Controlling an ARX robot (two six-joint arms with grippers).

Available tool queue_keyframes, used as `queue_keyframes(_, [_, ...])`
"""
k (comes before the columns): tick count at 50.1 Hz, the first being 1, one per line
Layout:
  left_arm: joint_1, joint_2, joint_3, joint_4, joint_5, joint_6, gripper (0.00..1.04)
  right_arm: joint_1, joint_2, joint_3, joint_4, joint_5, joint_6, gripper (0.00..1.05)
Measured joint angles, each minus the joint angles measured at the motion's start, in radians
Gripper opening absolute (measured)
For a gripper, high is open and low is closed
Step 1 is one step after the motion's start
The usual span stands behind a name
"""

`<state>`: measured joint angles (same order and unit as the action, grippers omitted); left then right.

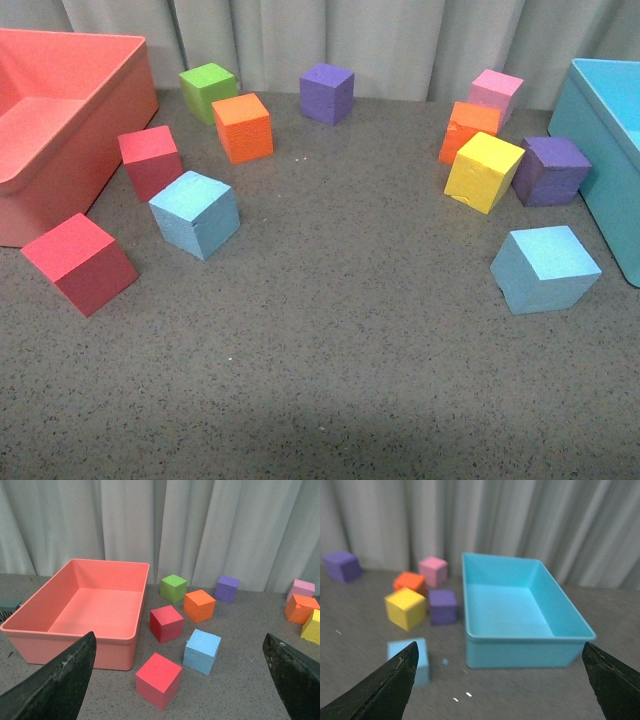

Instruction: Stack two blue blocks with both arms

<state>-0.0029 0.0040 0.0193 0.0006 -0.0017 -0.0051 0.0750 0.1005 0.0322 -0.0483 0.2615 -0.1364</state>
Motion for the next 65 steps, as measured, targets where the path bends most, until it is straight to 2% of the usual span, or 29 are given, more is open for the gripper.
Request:
queue_keyframes(2, [0.000, 0.000, 0.000, 0.000, 0.000, 0.000, 0.98, -0.003, 0.047, 0.010, 0.002, 0.006, -0.020, 0.95])
queue_keyframes(6, [0.000, 0.000, 0.000, 0.000, 0.000, 0.000, 0.98, -0.046, 0.186, 0.040, 0.021, -0.053, -0.021, 0.95])
queue_keyframes(14, [0.000, 0.000, 0.000, 0.000, 0.001, 0.000, 0.98, -0.123, 0.524, 0.093, 0.177, -0.179, -0.023, 0.95])
queue_keyframes(18, [0.000, 0.000, 0.000, 0.000, 0.001, 0.000, 0.98, -0.126, 0.706, 0.139, 0.248, -0.221, -0.031, 0.95])
queue_keyframes(25, [0.000, 0.000, 0.000, 0.000, 0.001, 0.000, 0.98, -0.111, 0.901, 0.206, 0.288, -0.237, -0.041, 0.95])
queue_keyframes(35, [0.000, 0.000, 0.000, 0.000, 0.001, 0.000, 0.98, -0.065, 1.163, 0.349, 0.245, -0.246, -0.049, 0.95])
queue_keyframes(43, [0.000, 0.000, 0.000, 0.000, 0.001, 0.000, 0.98, -0.037, 1.355, 0.489, 0.151, -0.302, -0.036, 0.95])
queue_keyframes(65, [0.000, 0.000, 0.000, 0.000, 0.001, 0.000, 0.98, 0.038, 1.684, 0.721, 0.069, -0.277, 0.048, 0.95])
